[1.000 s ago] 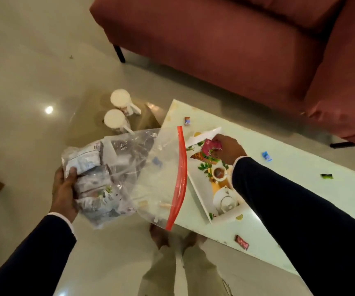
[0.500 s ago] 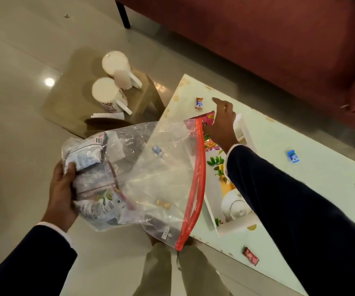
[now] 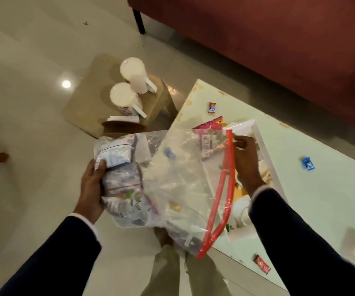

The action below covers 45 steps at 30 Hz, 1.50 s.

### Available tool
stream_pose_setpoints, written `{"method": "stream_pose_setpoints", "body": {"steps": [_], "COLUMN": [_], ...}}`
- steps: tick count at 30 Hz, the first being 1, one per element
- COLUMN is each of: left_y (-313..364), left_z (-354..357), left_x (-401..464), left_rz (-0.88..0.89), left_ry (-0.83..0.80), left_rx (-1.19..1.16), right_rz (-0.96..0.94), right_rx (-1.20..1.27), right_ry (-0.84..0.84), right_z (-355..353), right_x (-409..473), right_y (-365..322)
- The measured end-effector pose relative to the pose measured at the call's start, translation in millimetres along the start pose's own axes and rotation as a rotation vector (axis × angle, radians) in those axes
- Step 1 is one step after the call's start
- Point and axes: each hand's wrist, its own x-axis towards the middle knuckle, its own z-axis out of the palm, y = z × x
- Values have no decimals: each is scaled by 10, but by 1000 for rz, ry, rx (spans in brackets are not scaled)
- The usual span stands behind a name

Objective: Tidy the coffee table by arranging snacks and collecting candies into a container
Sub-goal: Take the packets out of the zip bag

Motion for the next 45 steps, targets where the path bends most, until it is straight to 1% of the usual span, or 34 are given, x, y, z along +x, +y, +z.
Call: {"method": "stream_pose_setpoints", "body": {"steps": [1, 3, 5, 7, 11, 12, 14, 16, 17, 18, 21, 22, 25, 27, 28, 32, 36, 37, 39, 42, 45], "left_y": [-10, 22, 50, 72, 88, 81, 60, 37, 26, 20, 14, 14, 9, 7, 8, 5, -16, -21, -23, -41, -43], "left_z": [63, 148, 194, 205, 156, 134, 77, 13, -20, -49, -112, -128, -157, -159, -160, -166, -183, -191, -191, -202, -192], "left_x": [-5, -29, -64, -83, -119, -125, -125, -121, -123, -128, -148, -157, -183, -199, -207, -216, -220, -226, -236, -256, -275], "left_rz": [-3, -16, -39, -54, -78, -81, -66, -44, -36, -31, -31, -27, -5, 9, 17, 22, 33, 36, 30, 24, 6], "left_ry": [7, 19, 8, -15, -31, -22, 0, 16, 25, 35, 60, 66, 75, 74, 78, 89, 98, 94, 85, 84, 66], "left_rx": [-8, -15, -21, -41, -90, -91, -96, -100, -99, -97, -91, -88, -72, -68, -63, -56, -49, -49, -58, -90, -119], "right_rz": [-31, -111, -151, -167, -138, -144, -170, -225, -251, -264, -251, -245, -212, -214, -227, -311, -391, -385, -333, -150, -19], "right_rx": [51, 66, 87, 106, 96, 83, 83, 69, 46, 22, -46, -60, 29, 124, 135, -5, -2, 11, 72, 185, 145], "right_ry": [0, -49, -95, -106, -284, -303, -263, -160, -134, -149, -319, -344, -325, -322, -321, -241, -163, -179, -270, -457, -650], "right_z": [-84, -207, -281, -323, -342, -329, -284, -272, -283, -299, -287, -260, -183, -167, -165, -131, -125, -134, -154, -165, -155], "right_x": [-219, -655, -1002, -1201, -1324, -1337, -1359, -1373, -1372, -1374, -1402, -1407, -1420, -1429, -1444, -1515, -1560, -1554, -1520, -1484, -1410], "right_y": [-47, -109, -141, -157, -231, -271, -364, -439, -458, -469, -506, -521, -575, -592, -593, -587, -575, -558, -550, -507, -406]}}
